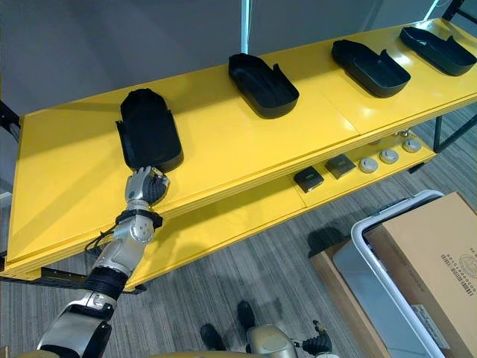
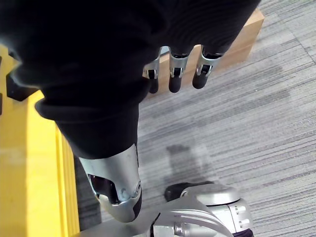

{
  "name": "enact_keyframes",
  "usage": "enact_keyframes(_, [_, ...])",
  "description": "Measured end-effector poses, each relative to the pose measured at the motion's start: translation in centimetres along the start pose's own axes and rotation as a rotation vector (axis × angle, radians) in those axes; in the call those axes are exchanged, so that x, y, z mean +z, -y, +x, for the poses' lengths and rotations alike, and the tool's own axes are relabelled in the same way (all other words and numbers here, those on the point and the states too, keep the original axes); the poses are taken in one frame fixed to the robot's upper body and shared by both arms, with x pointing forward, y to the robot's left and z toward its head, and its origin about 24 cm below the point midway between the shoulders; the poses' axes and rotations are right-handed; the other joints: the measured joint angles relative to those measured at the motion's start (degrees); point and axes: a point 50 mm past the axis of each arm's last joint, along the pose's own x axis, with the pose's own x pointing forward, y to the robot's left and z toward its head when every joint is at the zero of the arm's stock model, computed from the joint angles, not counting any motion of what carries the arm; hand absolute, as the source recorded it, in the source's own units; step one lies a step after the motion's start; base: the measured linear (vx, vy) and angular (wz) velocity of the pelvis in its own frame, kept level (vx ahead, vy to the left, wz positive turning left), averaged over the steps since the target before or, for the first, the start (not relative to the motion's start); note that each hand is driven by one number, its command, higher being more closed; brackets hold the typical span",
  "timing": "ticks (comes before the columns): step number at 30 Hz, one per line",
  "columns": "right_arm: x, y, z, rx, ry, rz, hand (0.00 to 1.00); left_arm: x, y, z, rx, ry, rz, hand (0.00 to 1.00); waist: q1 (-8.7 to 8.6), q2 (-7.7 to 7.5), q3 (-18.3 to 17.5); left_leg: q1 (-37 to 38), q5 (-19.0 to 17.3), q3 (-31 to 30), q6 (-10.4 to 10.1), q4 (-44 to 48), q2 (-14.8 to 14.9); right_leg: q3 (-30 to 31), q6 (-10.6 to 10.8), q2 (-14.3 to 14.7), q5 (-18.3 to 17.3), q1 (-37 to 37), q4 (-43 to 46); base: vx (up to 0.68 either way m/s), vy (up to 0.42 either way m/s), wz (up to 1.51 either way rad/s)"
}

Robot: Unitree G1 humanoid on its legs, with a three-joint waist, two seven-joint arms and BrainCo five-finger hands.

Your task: Walk over and take plastic housings, then place them on the shelf

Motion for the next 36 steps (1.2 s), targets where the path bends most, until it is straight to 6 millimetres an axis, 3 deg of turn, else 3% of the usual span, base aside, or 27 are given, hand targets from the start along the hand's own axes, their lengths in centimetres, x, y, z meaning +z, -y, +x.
enact_keyframes(13, [0.0,-0.3,0.0,0.019,0.002,0.006,0.00,0.2,-0.6,1.2,0.015,-0.018,-0.031,1.00,0.03,-0.76,0.31,-0.98,0.07,-0.14,-0.07,-0.02,-0.01,-0.16,0.26,-0.05,0.19,-1.03,0.00,-0.03,0.006,0.00])
enact_keyframes(15, [0.0,-0.4,0.0,0.020,0.002,0.008,0.00,1.4,-1.0,1.3,0.032,0.030,-0.050,1.00,0.08,-1.04,0.48,-1.20,0.11,-0.68,-0.05,-0.02,-0.11,-0.64,0.28,-0.23,0.18,-1.06,0.01,-0.02,0.018,0.14])
enact_keyframes(20, [0.0,-0.4,0.0,0.019,0.003,0.011,0.00,7.0,-3.3,0.1,0.132,0.300,-0.144,1.00,0.15,-1.00,0.46,-1.16,0.60,-2.07,0.67,-0.03,-0.51,-2.48,0.39,-0.75,0.10,-0.58,0.27,0.02,0.037,0.17])
enact_keyframes(22, [-0.1,-0.3,-0.1,0.015,-0.002,0.018,0.00,9.8,-4.5,-1.7,0.150,0.483,-0.221,1.00,0.26,-0.93,0.45,-0.69,0.60,-3.24,0.68,0.31,-0.74,-3.43,0.44,-1.05,0.01,0.36,0.02,0.03,0.044,0.21])
enact_keyframes(25, [-0.2,-0.3,-0.1,0.015,-0.005,0.017,0.00,11.3,-6.1,-4.1,0.179,0.657,-0.256,1.00,0.69,-0.88,0.42,-0.50,0.60,-3.97,0.68,0.33,-0.85,-3.72,0.43,-1.23,0.01,0.73,0.01,-0.01,0.025,0.14])
enact_keyframes(26, [-0.4,-0.2,-0.1,0.011,-0.014,0.021,0.00,11.6,-7.0,-5.0,0.199,0.711,-0.279,1.00,1.55,-0.85,0.41,-0.33,0.60,-4.12,0.68,0.33,-0.89,-3.91,0.40,-1.29,-0.01,0.94,0.00,-0.04,0.011,0.12])
enact_keyframes(28, [-0.7,-0.1,-0.2,0.008,-0.023,0.023,0.00,11.2,-9.0,-6.4,0.282,0.753,-0.305,1.00,2.13,-0.78,0.40,0.24,0.59,-5.30,0.71,0.26,-1.08,-5.05,-0.10,-1.57,-0.39,1.95,-0.02,-0.06,0.014,0.23])
enact_keyframes(32, [-1.4,0.3,-0.3,-0.001,-0.045,0.013,0.00,8.4,-12.1,-6.5,0.442,0.667,-0.336,1.00,3.43,-0.07,-0.21,0.62,0.48,-7.54,0.92,-0.04,-1.16,-7.22,-0.46,-1.75,-0.96,3.01,-0.03,-0.06,0.015,0.32])
enact_keyframes(34, [-1.8,0.5,-0.4,-0.005,-0.068,0.011,0.00,4.4,-14.4,-6.6,0.620,0.492,-0.368,1.00,4.99,0.26,-0.96,0.48,0.85,-8.84,0.74,-0.06,-1.16,-8.51,-0.24,-1.82,-1.40,3.28,-0.06,-0.05,0.003,0.30])
enact_keyframes(36, [-2.1,0.5,-0.5,-0.008,-0.079,0.014,0.00,2.0,-14.8,-7.1,0.691,0.370,-0.380,1.00,5.90,0.20,-1.06,0.47,1.31,-10.34,0.85,-0.06,-1.15,-10.02,-0.34,-1.88,-1.61,3.82,-0.06,-0.03,-0.010,0.34])
